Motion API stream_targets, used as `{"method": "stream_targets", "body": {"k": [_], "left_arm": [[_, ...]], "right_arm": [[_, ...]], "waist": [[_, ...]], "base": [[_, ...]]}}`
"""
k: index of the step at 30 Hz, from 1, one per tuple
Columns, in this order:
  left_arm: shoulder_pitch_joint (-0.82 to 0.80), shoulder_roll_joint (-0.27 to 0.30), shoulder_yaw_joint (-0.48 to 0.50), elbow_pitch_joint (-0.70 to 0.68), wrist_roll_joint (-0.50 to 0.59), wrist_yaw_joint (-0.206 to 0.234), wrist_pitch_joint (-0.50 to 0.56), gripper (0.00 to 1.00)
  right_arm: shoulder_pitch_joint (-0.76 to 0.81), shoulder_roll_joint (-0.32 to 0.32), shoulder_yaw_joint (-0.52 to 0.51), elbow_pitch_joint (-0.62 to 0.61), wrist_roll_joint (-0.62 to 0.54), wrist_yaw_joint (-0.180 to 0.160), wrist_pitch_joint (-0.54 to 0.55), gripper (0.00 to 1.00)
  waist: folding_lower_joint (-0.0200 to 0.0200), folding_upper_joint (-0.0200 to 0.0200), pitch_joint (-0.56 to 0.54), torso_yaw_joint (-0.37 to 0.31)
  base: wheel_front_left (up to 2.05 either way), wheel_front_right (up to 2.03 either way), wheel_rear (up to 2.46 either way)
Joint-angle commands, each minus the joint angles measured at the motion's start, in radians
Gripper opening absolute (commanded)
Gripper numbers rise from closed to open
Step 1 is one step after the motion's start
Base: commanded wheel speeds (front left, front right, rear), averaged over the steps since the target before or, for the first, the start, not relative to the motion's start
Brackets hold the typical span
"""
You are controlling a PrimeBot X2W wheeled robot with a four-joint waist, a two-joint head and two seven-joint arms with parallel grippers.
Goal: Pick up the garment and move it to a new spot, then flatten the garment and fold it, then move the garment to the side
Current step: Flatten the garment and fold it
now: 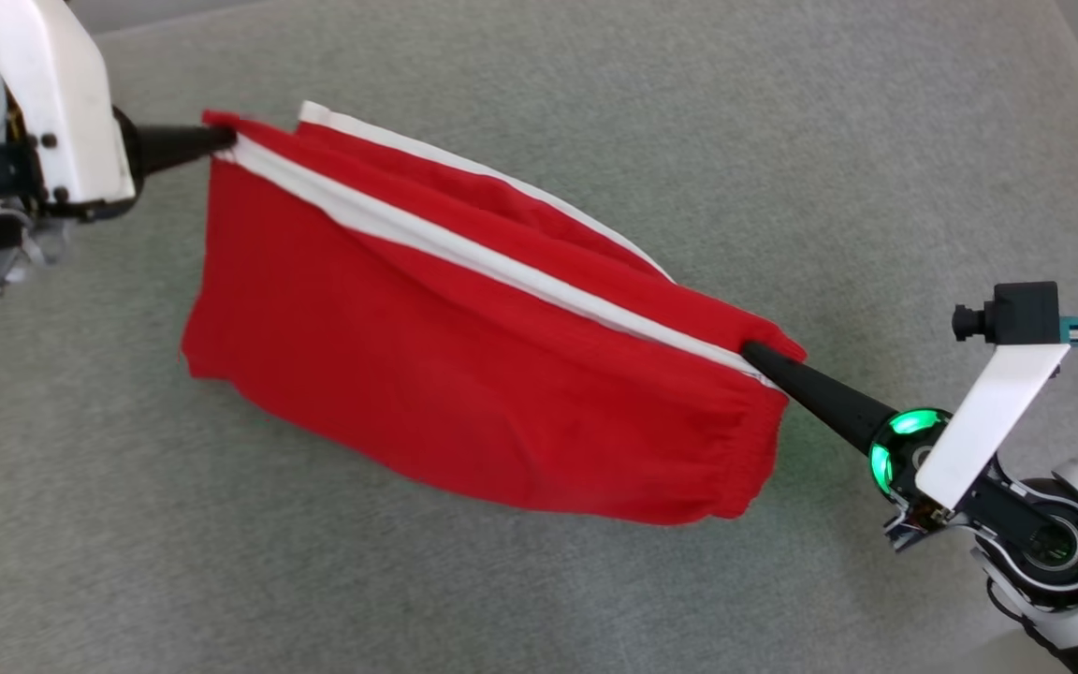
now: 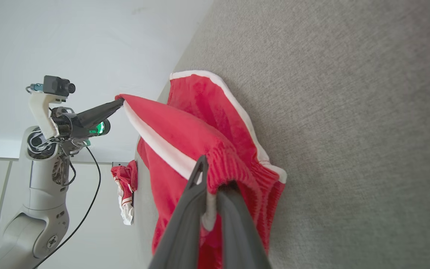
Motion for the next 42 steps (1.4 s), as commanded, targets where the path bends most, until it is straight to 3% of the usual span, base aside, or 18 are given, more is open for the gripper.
{"method": "stream_targets", "body": {"k": [1, 16, 17, 18, 19, 20, 21, 23, 24, 25, 36, 42], "left_arm": [[-0.017, -0.001, 0.003, 0.016, 0.016, -0.01, -0.022, 0.0], [-0.086, -0.057, -0.021, 0.18, 0.101, -0.065, -0.081, 0.0], [-0.088, -0.061, -0.022, 0.187, 0.102, -0.069, -0.085, 0.13], [-0.089, -0.064, -0.024, 0.193, 0.105, -0.076, -0.088, 0.24], [-0.09, -0.067, -0.023, 0.199, 0.104, -0.083, -0.089, 0.6], [-0.089, -0.073, -0.021, 0.204, 0.097, -0.089, -0.091, 1.0], [-0.088, -0.078, -0.022, 0.208, 0.092, -0.096, -0.088, 1.0], [-0.091, -0.081, -0.023, 0.217, 0.092, -0.105, -0.087, 1.0], [-0.092, -0.082, -0.024, 0.222, 0.093, -0.109, -0.088, 1.0], [-0.092, -0.085, -0.025, 0.227, 0.092, -0.112, -0.089, 1.0], [-0.086, -0.043, -0.113, 0.237, 0.208, -0.157, -0.095, 1.0], [-0.077, -0.031, -0.146, 0.213, 0.25, -0.173, -0.15, 1.0]], "right_arm": [[0.011, 0.012, -0.011, 0.005, -0.014, -0.002, 0.009, 0.0], [-0.023, 0.155, -0.078, 0.047, -0.111, -0.002, 0.081, 0.0], [-0.026, 0.16, -0.082, 0.041, -0.121, -0.002, 0.082, 0.0], [-0.025, 0.165, -0.087, 0.036, -0.129, -0.002, 0.08, 0.21], [-0.02, 0.168, -0.09, 0.036, -0.135, -0.002, 0.081, 0.31], [-0.016, 0.171, -0.092, 0.035, -0.143, -0.002, 0.084, 0.35], [-0.012, 0.173, -0.094, 0.034, -0.147, -0.002, 0.087, 0.39], [-0.006, 0.178, -0.099, 0.033, -0.152, -0.002, 0.091, 0.6], [-0.004, 0.182, -0.101, 0.033, -0.155, -0.002, 0.094, 0.96], [-0.002, 0.184, -0.103, 0.033, -0.158, -0.002, 0.096, 1.0], [0.043, 0.163, -0.132, 0.046, -0.185, -0.002, 0.118, 1.0], [0.077, 0.139, -0.147, 0.051, -0.192, -0.002, 0.124, 1.0]], "waist": [[-0.0003, 0.0, 0.02, -0.023], [-0.0003, 0.0, 0.083, -0.069], [-0.0003, 0.0, 0.084, -0.069], [-0.0003, 0.0, 0.085, -0.069], [-0.0003, 0.0, 0.085, -0.069], [-0.0003, 0.0, 0.084, -0.069], [-0.0003, 0.0, 0.084, -0.069], [-0.0003, 0.0, 0.082, -0.069], [-0.0003, 0.0, 0.08, -0.068], [-0.0003, 0.0, 0.079, -0.068], [-0.0003, 0.0, 0.015, -0.066], [-0.0003, 0.0, -0.021, -0.068]], "base": [[0.0, 0.0, 0.0], [0.0, 0.0, 0.0], [0.0, 0.0, 0.0], [0.0, 0.0, 0.0], [0.0, 0.0, 0.0], [0.0, 0.0, 0.0], [0.0, 0.0, 0.0], [0.0, 0.0, 0.0], [0.0, 0.0, 0.0], [0.0, 0.0, 0.0], [0.0, 0.0, 0.0], [0.0, 0.0, 0.0]]}}
